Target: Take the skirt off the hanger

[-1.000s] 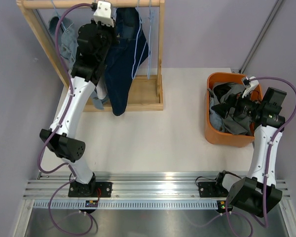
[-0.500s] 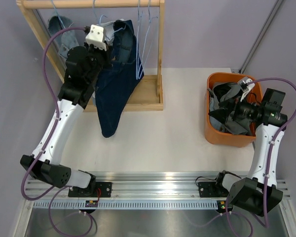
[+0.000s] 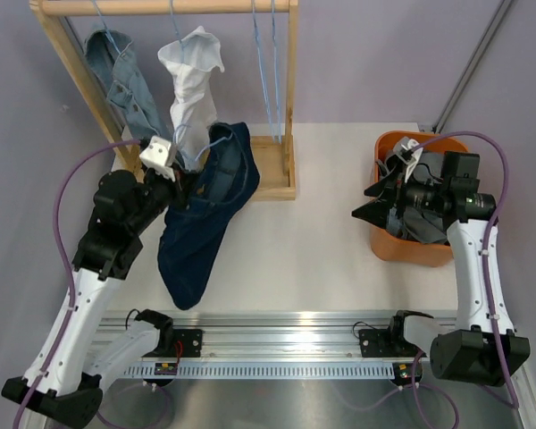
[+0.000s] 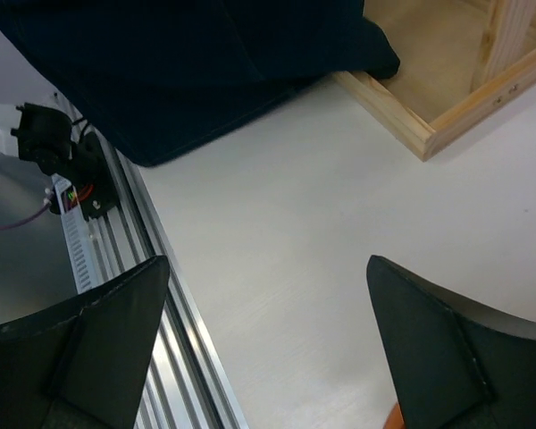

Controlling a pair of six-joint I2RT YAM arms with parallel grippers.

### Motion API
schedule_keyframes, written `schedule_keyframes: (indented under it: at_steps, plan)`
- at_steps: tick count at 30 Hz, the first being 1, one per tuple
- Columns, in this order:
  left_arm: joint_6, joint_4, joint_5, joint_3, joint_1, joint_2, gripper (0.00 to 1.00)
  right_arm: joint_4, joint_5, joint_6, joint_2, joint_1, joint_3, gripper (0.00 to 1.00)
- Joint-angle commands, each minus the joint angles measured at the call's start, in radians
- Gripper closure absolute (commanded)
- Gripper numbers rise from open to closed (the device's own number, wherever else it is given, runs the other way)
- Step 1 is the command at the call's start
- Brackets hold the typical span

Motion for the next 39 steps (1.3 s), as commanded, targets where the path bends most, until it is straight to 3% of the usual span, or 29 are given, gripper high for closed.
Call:
schedule_keyframes:
  at_steps: [1,2,4,6,14,24,34,37,39]
  plan:
    - [-0.063,-0.034,0.216,-0.081,-0.001,-0.080,1.00,0.276,0.061,0.245,-0.029,0.067,-0.054,0.01]
    - [-0.070,-0.041,0.260,-0.124,-0.002,-0.089,1.00,0.336,0.135,0.368,-0.043,0.113,-0.077,0.01]
    - [-0.115,-0.041,0.352,-0.166,-0.024,-0.101,1.00,0.468,0.231,0.443,-0.086,0.159,-0.131,0.01]
    - [-0.148,-0.023,0.391,-0.216,-0.054,-0.112,1.00,0.493,0.335,0.506,-0.080,0.253,-0.124,0.00]
    - [-0.251,0.110,0.331,-0.285,-0.309,-0.026,1.00,0.395,0.795,0.665,0.063,0.546,-0.021,0.01]
    - [-0.266,0.199,0.325,-0.261,-0.358,0.084,1.00,0.323,0.942,0.659,0.189,0.703,-0.024,0.02]
    - [-0.235,0.157,0.325,-0.227,-0.358,0.092,1.00,0.322,1.026,0.586,0.224,0.752,-0.079,0.37]
    - [-0.220,0.129,0.326,-0.201,-0.358,0.092,1.00,0.331,1.066,0.580,0.250,0.752,-0.079,0.56]
    - [-0.208,0.103,0.325,-0.190,-0.358,0.084,1.00,0.334,1.107,0.573,0.276,0.750,-0.070,0.74]
